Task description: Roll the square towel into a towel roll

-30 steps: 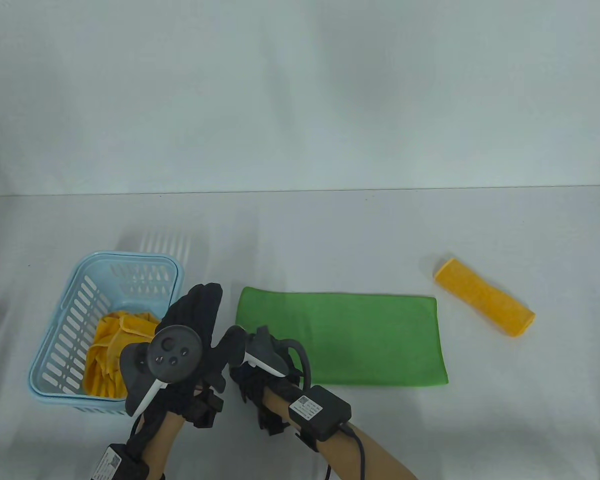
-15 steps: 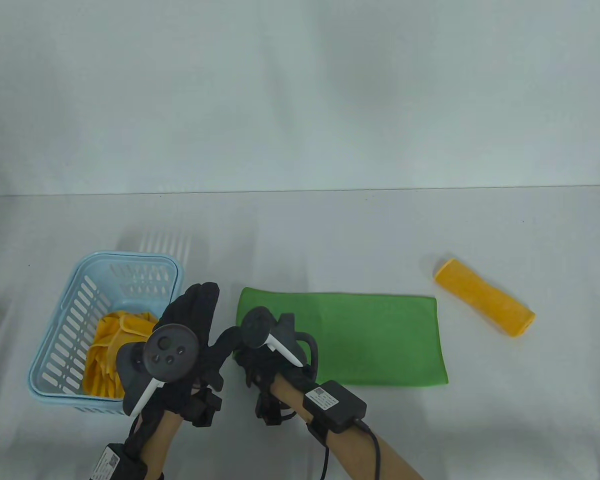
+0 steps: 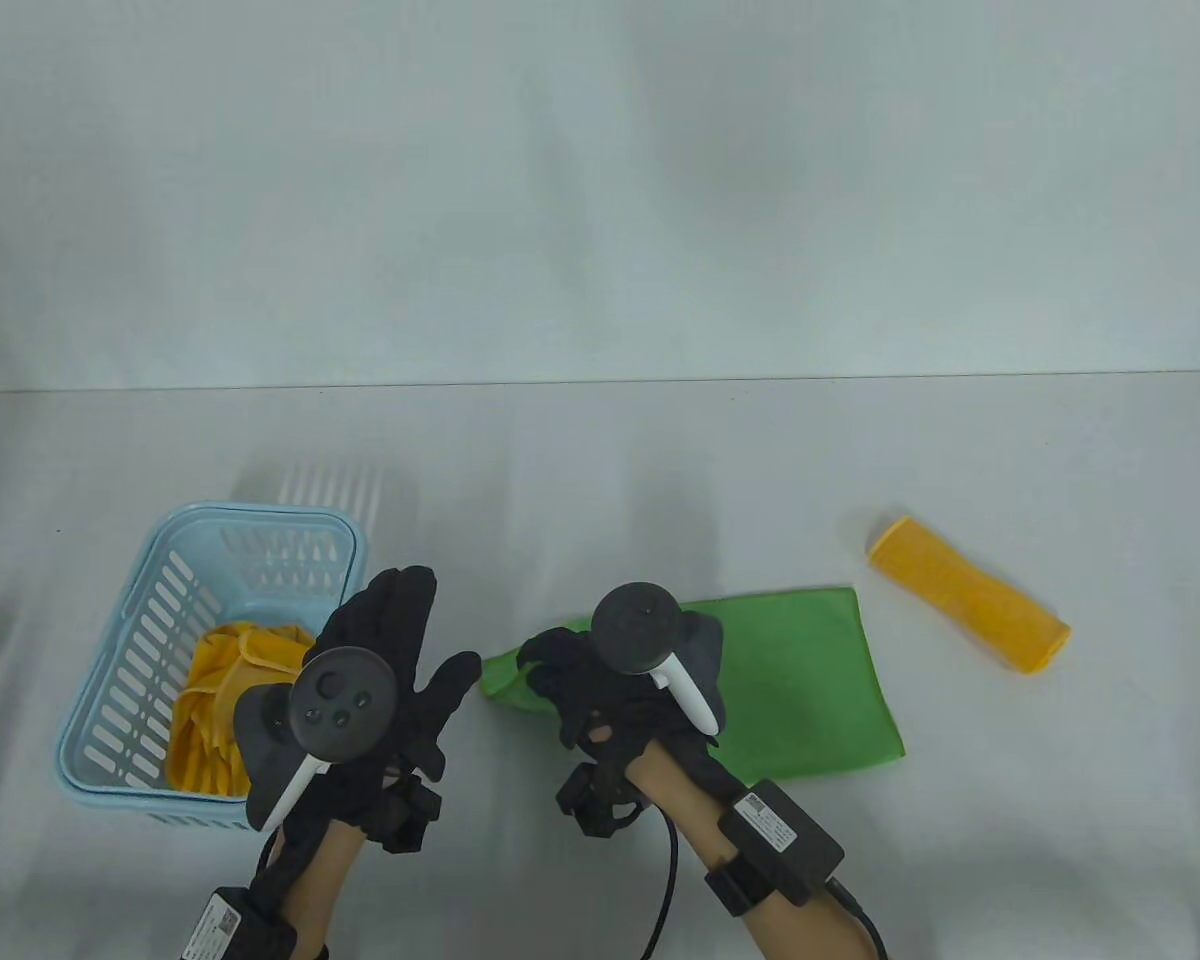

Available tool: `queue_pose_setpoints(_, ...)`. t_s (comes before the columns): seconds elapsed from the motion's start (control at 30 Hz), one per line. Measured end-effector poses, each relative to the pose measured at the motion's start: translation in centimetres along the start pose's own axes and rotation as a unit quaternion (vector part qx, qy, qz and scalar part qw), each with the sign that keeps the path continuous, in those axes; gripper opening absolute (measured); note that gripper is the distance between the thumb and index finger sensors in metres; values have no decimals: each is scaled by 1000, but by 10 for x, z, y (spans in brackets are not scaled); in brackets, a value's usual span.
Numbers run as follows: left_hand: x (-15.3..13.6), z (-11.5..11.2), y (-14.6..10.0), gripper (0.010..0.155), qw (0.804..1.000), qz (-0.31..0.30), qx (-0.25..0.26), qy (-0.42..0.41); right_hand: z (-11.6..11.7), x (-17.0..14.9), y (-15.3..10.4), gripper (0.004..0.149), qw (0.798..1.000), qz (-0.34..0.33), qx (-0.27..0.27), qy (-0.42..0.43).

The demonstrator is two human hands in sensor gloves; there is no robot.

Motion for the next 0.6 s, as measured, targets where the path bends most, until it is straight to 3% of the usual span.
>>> queue_pose_setpoints(0.33,10,-20,0,80,998,-27,-51,20,-37,10,-17,39,999,-44,-15,-17)
queue_pose_setpoints(0.6,22,-61,-2,82,986,-55,-149,55,-61,10,-28,39,998,-61,-30,0)
Point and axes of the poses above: the tracker on the back of each hand, its own x axis roughly to the thumb side, its own y axis roughly from the wrist to the fingertips, z = x × y, the point moved 3 cm from there along y, roughly from the wrist to the fingertips, and after that the axes turned 13 degrees about z, right-handed, at the moved point
